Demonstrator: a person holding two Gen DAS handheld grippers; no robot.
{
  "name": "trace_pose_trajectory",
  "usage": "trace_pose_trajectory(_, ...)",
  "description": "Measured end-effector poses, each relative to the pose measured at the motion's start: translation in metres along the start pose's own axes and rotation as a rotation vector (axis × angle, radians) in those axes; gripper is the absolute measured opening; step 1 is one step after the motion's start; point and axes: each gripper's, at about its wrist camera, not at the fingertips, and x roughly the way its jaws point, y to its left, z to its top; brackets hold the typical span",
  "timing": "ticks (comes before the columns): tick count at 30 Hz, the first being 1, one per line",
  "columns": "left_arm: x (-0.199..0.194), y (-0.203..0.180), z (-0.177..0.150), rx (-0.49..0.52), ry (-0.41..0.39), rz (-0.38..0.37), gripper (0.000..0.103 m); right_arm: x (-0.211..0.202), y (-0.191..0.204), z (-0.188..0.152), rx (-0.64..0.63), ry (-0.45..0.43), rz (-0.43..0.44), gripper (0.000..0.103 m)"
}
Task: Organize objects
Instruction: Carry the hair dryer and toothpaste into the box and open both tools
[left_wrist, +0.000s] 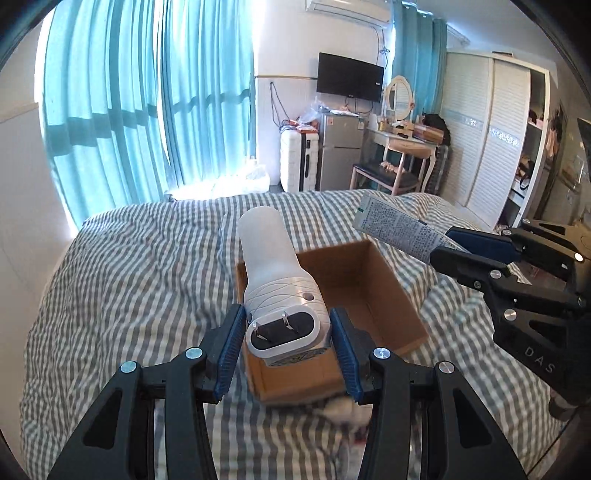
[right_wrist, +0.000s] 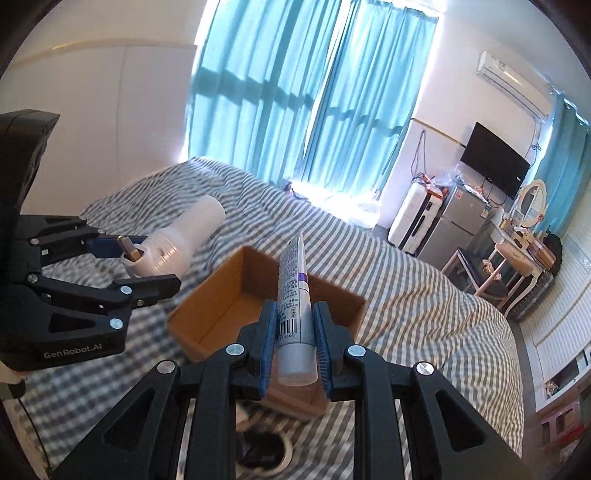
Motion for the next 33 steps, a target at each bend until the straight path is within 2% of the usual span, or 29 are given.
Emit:
trace_pose_trajectory(6,0.047,0.004,0.031,-0.002,0.024,-0.030,0.048,0.044,-0.022,0.021,0.043,0.005,0.013,0.020)
trace_pose_trajectory(11,0.087,0.002,0.034,0.014,0.083,-0.055,0.048,0.091,-0.037,0.022,0.060,0.055,0.031,0.020)
trace_pose_trajectory(23,0.160,-0.003,0.001,0.059,0.209,-0.071,0.048,0.176,-0.045,-0.022,0.093,0.196,0.097,0.020)
trace_pose_trajectory(33,0.179,-0.005,-0.017,0.063,0.225,-0.076,0.048,0.188,-0.037,-0.042,0.097,0.225,0.151,0.019)
